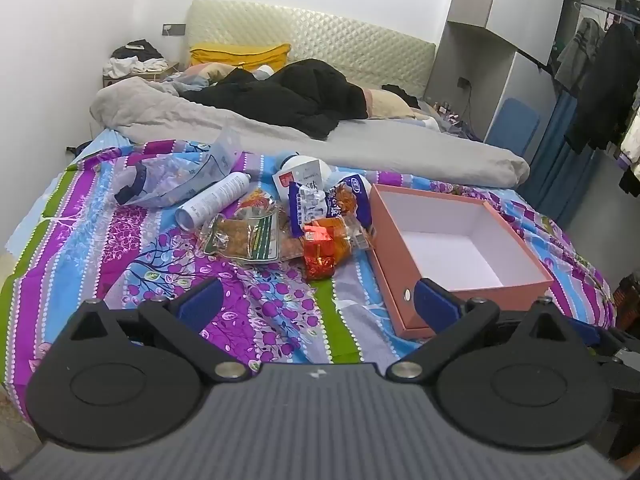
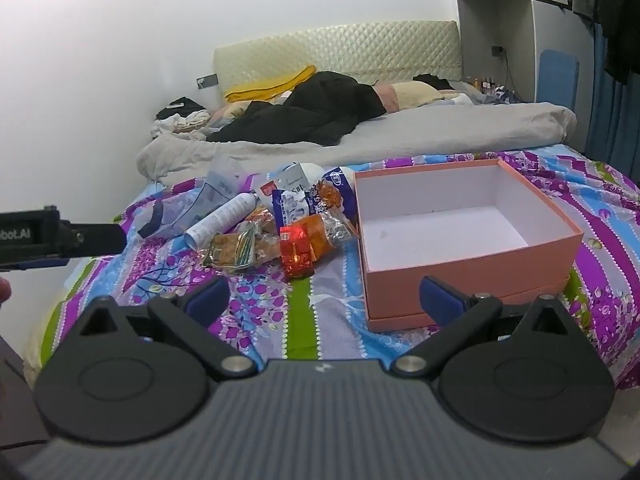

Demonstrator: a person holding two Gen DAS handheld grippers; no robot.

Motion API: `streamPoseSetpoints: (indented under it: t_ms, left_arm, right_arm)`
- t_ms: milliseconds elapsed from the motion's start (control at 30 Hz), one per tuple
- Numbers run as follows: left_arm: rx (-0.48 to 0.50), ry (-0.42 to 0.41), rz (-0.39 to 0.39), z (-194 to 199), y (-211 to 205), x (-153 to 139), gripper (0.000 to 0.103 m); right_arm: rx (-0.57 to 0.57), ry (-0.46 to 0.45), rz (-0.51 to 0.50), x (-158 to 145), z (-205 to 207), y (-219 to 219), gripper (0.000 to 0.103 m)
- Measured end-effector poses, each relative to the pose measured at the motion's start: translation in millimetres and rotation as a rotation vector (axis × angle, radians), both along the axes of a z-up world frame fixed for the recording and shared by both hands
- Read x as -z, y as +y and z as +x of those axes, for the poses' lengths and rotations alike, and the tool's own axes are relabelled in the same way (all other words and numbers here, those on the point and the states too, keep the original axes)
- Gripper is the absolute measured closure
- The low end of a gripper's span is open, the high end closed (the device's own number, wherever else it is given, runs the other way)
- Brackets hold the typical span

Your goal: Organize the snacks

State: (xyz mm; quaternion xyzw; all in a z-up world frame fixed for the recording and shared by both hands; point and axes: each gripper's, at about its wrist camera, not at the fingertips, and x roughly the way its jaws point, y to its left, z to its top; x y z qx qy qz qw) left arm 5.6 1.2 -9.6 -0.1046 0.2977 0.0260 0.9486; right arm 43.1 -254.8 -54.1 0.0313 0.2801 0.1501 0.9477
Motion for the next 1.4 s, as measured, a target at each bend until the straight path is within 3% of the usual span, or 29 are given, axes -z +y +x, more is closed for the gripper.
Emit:
streamPoseSetpoints:
  t_ms: [1400]
  left_arm:
    - [0.029,0.003,-0.015,0.9,-1.2,4.8,0.000]
  right_arm:
    - [0.017,0.035,0.011,5.0,-1.3,-7.3,0.000]
